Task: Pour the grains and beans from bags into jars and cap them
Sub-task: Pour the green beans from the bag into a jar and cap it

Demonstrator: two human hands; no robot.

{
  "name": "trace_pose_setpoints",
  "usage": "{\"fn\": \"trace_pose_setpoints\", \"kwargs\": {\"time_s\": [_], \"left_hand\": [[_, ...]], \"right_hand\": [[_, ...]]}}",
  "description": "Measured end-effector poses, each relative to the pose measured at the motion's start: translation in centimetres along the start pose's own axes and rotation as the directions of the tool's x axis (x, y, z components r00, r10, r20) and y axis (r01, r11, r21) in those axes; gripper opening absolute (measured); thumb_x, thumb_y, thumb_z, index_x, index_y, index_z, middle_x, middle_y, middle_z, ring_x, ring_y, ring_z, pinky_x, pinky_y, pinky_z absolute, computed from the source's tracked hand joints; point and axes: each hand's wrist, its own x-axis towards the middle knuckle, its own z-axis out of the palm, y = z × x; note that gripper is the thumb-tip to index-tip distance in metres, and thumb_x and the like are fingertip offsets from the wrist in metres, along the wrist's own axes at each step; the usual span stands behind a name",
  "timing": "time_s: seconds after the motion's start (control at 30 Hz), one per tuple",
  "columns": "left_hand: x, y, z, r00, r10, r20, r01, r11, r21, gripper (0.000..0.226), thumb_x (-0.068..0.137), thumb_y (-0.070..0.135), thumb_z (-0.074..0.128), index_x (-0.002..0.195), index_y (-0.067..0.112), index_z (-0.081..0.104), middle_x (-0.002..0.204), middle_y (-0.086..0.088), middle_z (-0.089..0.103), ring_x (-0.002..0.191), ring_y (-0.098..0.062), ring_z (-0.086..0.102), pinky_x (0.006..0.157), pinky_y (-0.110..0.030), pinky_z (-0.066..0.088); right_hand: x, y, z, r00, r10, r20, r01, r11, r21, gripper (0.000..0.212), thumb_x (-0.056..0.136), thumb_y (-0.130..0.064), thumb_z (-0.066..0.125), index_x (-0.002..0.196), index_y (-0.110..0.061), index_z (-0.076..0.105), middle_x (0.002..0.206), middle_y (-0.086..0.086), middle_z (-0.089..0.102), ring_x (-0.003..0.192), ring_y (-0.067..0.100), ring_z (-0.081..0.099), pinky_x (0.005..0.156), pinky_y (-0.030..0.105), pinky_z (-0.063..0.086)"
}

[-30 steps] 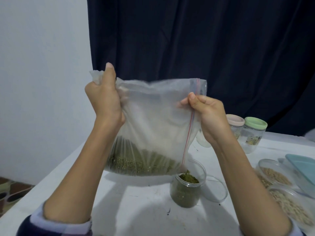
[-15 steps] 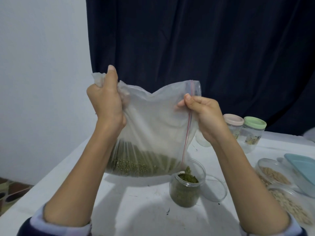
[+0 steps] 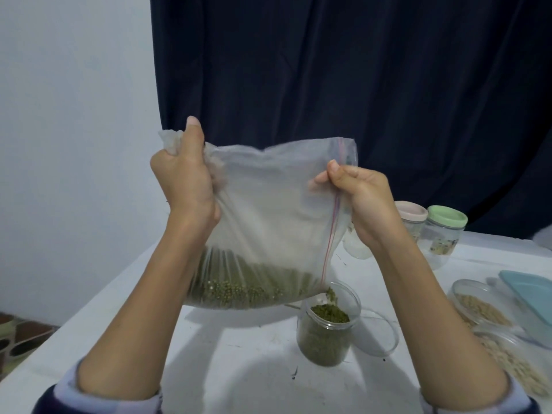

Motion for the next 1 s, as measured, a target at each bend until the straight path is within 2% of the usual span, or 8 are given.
{"fn": "trace_pose_setpoints", "kwargs": {"time_s": [0.13,0.23,0.4,0.7,0.83,1.0], "left_hand": [[0.0,0.2,0.0,1.0,-0.001,-0.004,0.001,1.0,-0.004,0.051,0.092,0.02,0.057,0.057,0.023,0.021,0.046,0.014,0.023,0.048,-0.006,0.023,0.047,-0.023,0.025],[0.1,0.5,0.0,1.0,0.008,-0.005,-0.008,1.0,0.007,0.049,0.092,0.02,0.057,0.057,0.022,0.023,0.045,0.015,0.026,0.047,-0.005,0.026,0.048,-0.021,0.029],[0.3,1.1,-0.2,1.0,0.027,-0.006,-0.027,0.999,-0.019,0.05,0.092,0.019,0.057,0.056,0.022,0.022,0.043,0.016,0.025,0.045,-0.004,0.025,0.047,-0.02,0.027],[0.0,1.8,-0.6,1.0,0.026,-0.003,-0.026,0.999,-0.028,0.053,0.092,0.019,0.058,0.055,0.022,0.021,0.043,0.016,0.022,0.044,-0.005,0.022,0.045,-0.02,0.024],[-0.2,1.8,-0.3,1.0,0.03,0.0,-0.03,0.999,-0.026,0.052,0.092,0.02,0.058,0.054,0.022,0.022,0.043,0.016,0.024,0.045,-0.005,0.024,0.046,-0.02,0.027],[-0.5,1.7,0.0,0.998,0.063,0.023,-0.062,0.998,-0.014,0.053,0.093,0.018,0.057,0.055,0.021,0.02,0.042,0.017,0.023,0.043,-0.004,0.022,0.044,-0.019,0.024]], "right_hand": [[-0.4,0.0,0.2,0.999,-0.014,-0.037,0.014,1.0,-0.007,0.025,0.093,-0.015,0.058,0.074,-0.004,0.07,0.071,0.002,0.073,0.075,0.012,0.069,0.081,0.02,0.052],[-0.7,-0.1,0.4,1.0,-0.003,-0.008,0.003,1.0,-0.009,0.025,0.093,-0.016,0.058,0.074,-0.005,0.07,0.072,0.003,0.073,0.075,0.012,0.069,0.08,0.021,0.052],[-1.1,-0.2,0.7,1.0,-0.021,-0.005,0.021,1.0,-0.006,0.025,0.093,-0.016,0.058,0.074,-0.007,0.071,0.071,0.002,0.073,0.076,0.011,0.069,0.091,0.027,0.051],[-1.7,-0.7,0.7,0.999,-0.046,-0.02,0.047,0.999,0.019,0.025,0.094,-0.015,0.056,0.075,-0.006,0.071,0.074,0.002,0.074,0.077,0.011,0.07,0.091,0.026,0.051],[-1.7,-0.8,0.4,1.0,-0.031,0.005,0.031,0.999,-0.008,0.026,0.094,-0.017,0.056,0.075,-0.008,0.072,0.075,0.003,0.074,0.079,0.013,0.07,0.096,0.034,0.05],[-1.7,-0.5,-0.2,1.0,-0.024,-0.014,0.024,1.0,-0.014,0.025,0.093,-0.018,0.057,0.075,-0.009,0.073,0.077,0.003,0.074,0.082,0.016,0.068,0.097,0.038,0.049]]}}
